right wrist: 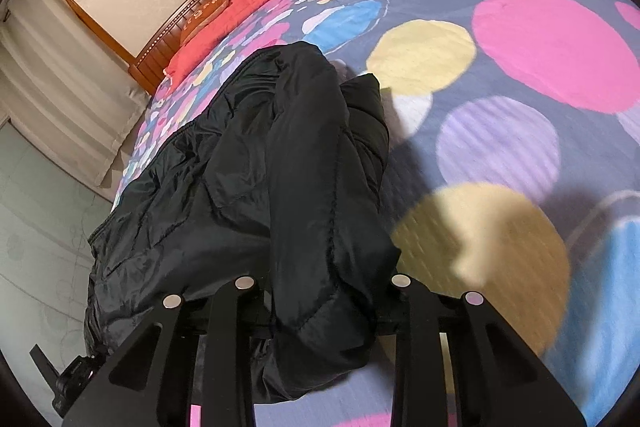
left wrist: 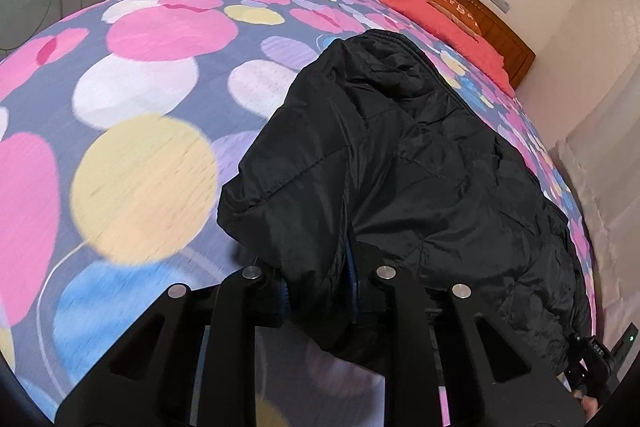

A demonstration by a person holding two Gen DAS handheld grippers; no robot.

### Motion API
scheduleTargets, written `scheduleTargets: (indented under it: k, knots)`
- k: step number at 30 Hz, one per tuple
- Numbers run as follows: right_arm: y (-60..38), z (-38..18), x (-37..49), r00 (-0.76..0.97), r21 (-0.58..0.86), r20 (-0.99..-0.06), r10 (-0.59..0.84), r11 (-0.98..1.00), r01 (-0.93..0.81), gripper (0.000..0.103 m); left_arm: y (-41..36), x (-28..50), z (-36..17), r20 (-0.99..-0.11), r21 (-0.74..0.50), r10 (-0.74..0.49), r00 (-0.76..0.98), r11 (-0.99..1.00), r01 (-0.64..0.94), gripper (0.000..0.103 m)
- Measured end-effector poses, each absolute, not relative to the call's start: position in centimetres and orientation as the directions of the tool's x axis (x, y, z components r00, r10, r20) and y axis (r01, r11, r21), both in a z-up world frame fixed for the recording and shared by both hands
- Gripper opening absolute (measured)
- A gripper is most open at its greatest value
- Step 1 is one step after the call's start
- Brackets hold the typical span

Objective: Fold large clothes

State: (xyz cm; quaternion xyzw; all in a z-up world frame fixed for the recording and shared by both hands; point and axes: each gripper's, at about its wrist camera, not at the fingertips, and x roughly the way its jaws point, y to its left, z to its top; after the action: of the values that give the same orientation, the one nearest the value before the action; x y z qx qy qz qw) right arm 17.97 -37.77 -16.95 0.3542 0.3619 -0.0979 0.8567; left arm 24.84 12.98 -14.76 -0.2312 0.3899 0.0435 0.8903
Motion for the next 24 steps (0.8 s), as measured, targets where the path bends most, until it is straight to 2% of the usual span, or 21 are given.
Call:
scheduleTargets:
  k: [16, 24]
  knots:
    - [-37.3, -17.3, 11.6, 0.711, 0.560, -0.689, 0.139, 0.726, 0.400, 0.029, 14.4, 15.5, -15.0, -0.728, -0.392, -0.117, 0.676, 0.880, -0.269, 0.020]
    - [-37.4, -17.5, 10.3, 0.710, 0.569, -0.687, 0.157, 0.724, 0.390, 0.029, 14.6, 13.2, -15.0, -0.729, -0.389, -0.114, 0.675, 0.880, -0.271, 0.020]
